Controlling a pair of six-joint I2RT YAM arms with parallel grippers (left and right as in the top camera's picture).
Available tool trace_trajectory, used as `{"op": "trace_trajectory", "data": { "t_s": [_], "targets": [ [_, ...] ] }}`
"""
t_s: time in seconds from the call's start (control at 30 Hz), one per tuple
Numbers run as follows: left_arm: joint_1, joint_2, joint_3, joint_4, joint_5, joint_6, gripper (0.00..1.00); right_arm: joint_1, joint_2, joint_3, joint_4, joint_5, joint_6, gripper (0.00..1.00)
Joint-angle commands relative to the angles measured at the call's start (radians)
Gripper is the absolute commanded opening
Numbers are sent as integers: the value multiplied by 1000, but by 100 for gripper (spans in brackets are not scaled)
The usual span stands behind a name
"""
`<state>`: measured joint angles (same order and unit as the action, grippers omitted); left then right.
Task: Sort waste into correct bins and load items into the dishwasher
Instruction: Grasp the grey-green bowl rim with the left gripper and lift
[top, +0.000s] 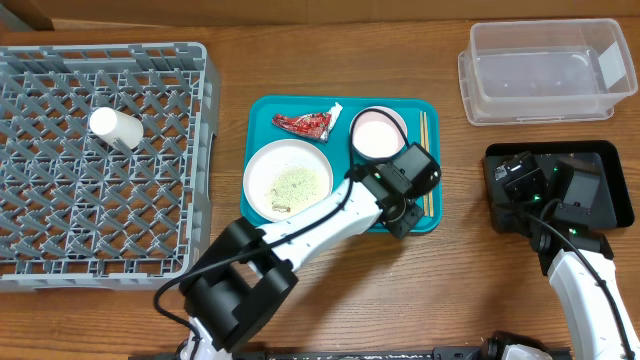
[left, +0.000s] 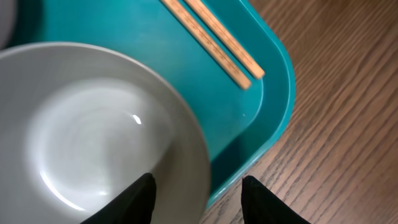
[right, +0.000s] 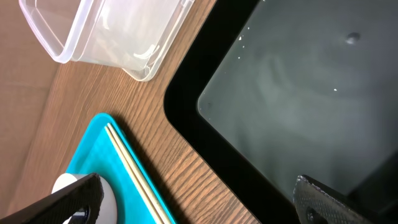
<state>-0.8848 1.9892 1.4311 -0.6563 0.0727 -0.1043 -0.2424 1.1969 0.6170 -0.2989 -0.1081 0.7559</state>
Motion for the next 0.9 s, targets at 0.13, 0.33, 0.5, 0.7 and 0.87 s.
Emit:
{"op": "trace_trajectory", "data": {
  "t_s": [0.13,0.33,0.5,0.7,0.87],
  "targets": [
    [-18,66,-6,15,-92,-29,36,-2,-10,25,6,-2,0,100],
    [-17,61,36,15,-99,-30,35,-2,-10,25,6,-2,0,100],
    [-17,61,82,-19,-98,-31,21,-2,-10,25,6,-2,0,100],
    [-17,61,93,-43,-98,-35,4,-2,-10,25,6,-2,0,100],
    [-18,60,123,-78,-67,-65,4,-2,-10,25,6,-2,0,100]
  ]
}}
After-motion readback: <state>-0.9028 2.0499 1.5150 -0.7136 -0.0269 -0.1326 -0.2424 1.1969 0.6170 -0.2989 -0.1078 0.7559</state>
